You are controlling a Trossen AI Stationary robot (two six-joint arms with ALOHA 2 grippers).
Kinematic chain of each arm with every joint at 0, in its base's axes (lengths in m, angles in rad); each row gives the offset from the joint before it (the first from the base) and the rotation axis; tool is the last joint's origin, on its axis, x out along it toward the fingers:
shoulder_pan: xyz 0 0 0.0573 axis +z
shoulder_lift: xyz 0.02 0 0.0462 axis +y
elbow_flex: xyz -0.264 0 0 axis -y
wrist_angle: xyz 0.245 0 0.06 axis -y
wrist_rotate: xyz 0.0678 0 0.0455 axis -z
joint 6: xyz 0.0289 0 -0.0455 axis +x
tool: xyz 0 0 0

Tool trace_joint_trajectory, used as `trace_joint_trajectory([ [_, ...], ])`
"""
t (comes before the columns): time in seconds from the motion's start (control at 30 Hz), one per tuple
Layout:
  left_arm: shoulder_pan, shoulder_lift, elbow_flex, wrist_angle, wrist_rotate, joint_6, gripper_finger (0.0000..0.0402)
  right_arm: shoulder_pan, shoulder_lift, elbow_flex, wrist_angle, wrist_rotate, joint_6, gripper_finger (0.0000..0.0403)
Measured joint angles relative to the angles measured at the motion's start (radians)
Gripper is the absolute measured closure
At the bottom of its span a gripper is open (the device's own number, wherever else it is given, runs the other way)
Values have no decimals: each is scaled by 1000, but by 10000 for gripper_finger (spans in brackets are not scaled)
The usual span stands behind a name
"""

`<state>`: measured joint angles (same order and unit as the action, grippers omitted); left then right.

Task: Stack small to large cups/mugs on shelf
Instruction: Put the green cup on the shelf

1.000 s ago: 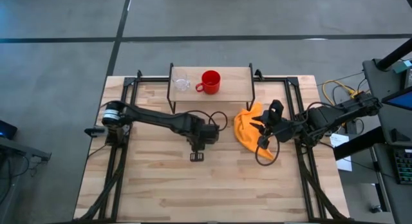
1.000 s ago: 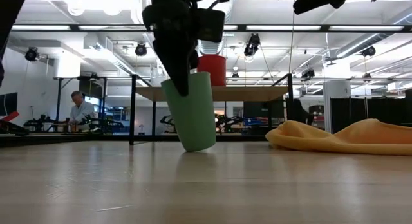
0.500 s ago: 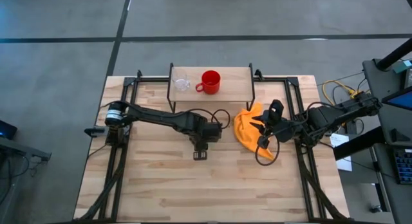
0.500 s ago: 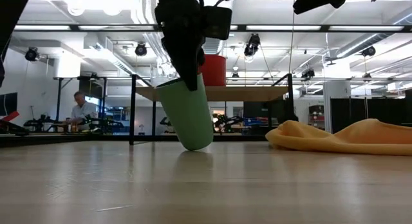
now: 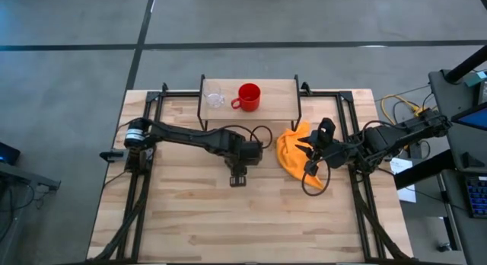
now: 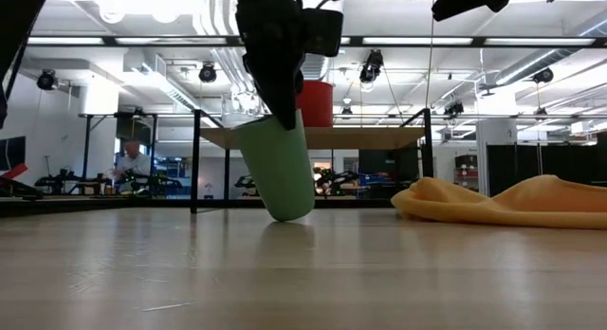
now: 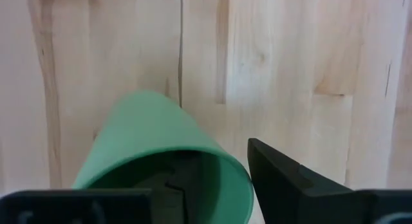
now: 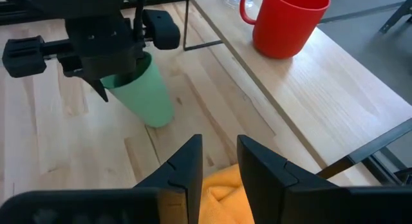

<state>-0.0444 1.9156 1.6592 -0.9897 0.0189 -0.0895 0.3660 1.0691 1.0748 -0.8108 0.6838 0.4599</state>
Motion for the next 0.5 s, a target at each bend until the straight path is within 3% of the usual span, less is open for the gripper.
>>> trace_joint_trajectory([
  [0.5, 61, -1, 2, 1, -2, 48, 297, 0, 0, 0, 0, 0, 0, 312],
])
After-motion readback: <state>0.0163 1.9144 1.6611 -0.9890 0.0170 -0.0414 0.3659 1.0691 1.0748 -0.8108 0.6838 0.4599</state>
